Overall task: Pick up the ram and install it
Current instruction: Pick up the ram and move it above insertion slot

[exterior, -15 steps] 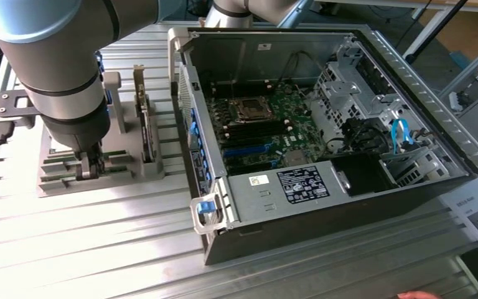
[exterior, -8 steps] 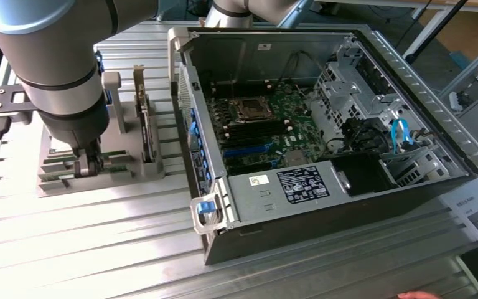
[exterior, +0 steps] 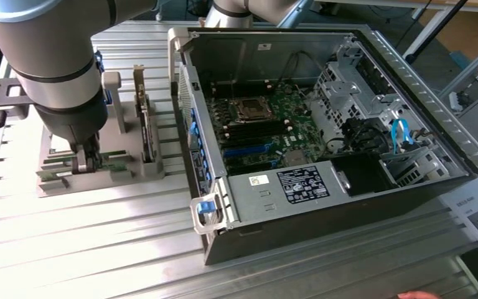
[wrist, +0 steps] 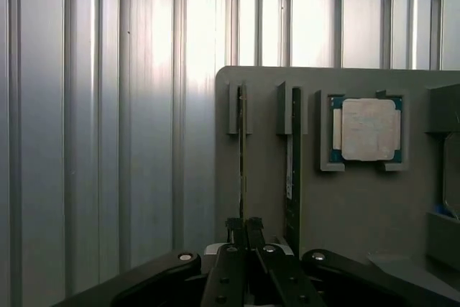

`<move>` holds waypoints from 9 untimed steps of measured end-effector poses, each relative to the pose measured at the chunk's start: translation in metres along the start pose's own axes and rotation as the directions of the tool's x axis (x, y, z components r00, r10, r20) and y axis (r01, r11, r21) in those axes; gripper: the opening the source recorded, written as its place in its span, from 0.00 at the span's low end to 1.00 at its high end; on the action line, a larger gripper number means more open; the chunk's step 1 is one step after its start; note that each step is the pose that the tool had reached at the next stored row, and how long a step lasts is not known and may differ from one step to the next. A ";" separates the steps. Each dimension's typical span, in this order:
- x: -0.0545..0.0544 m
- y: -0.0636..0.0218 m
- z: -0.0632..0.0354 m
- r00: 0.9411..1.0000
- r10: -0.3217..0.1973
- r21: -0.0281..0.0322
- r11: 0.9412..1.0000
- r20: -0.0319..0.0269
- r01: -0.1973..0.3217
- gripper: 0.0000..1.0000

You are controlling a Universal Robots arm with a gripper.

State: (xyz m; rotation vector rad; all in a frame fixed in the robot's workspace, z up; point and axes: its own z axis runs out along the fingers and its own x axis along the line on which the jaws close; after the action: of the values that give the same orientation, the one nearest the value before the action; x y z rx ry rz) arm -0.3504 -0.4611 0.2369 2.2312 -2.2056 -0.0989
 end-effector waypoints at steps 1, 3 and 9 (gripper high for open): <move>0.000 0.0001 -0.0017 1.000 0.000 0.000 1.000 0.000 0.000 0.12; 0.000 0.0002 -0.0054 1.000 0.000 0.000 1.000 0.000 0.000 0.12; -0.001 0.0008 -0.0178 1.000 0.000 0.000 1.000 0.000 0.000 0.12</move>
State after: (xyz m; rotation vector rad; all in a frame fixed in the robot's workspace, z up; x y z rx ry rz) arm -0.3504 -0.4612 0.2548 2.2312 -2.2056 -0.0989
